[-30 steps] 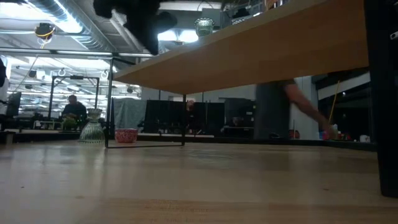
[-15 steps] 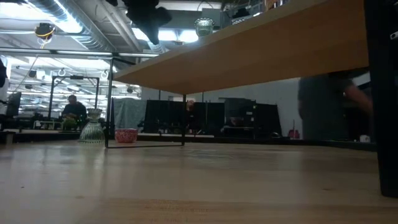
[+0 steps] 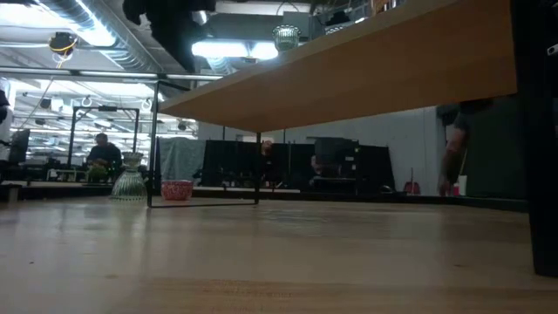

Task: Pick & Place candle stick holders
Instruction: Put the transparent candle holder on the shelf

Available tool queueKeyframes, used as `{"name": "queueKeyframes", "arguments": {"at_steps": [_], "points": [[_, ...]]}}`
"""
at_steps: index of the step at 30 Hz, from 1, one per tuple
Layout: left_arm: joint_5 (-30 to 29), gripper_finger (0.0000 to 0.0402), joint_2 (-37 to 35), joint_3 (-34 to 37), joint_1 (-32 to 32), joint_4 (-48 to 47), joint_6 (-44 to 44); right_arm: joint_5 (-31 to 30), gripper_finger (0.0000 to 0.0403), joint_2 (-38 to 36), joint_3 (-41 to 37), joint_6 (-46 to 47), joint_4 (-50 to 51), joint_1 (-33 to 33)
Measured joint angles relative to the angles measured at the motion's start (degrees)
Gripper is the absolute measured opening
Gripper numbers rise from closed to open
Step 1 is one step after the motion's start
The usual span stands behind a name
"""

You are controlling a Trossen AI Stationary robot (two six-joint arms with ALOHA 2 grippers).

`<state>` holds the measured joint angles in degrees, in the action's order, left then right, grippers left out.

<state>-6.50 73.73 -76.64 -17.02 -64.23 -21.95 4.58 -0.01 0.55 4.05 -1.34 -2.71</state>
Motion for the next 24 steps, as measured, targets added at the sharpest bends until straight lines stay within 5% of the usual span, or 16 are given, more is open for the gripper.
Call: {"name": "queueKeyframes", "arguments": {"at_steps": [24], "points": [[-4.09,0.0002,-5.72,11.79,-15.09,0.21,12.61,0.0,0.0001,0.0,0.0,0.0,0.0,-0.01]]}}
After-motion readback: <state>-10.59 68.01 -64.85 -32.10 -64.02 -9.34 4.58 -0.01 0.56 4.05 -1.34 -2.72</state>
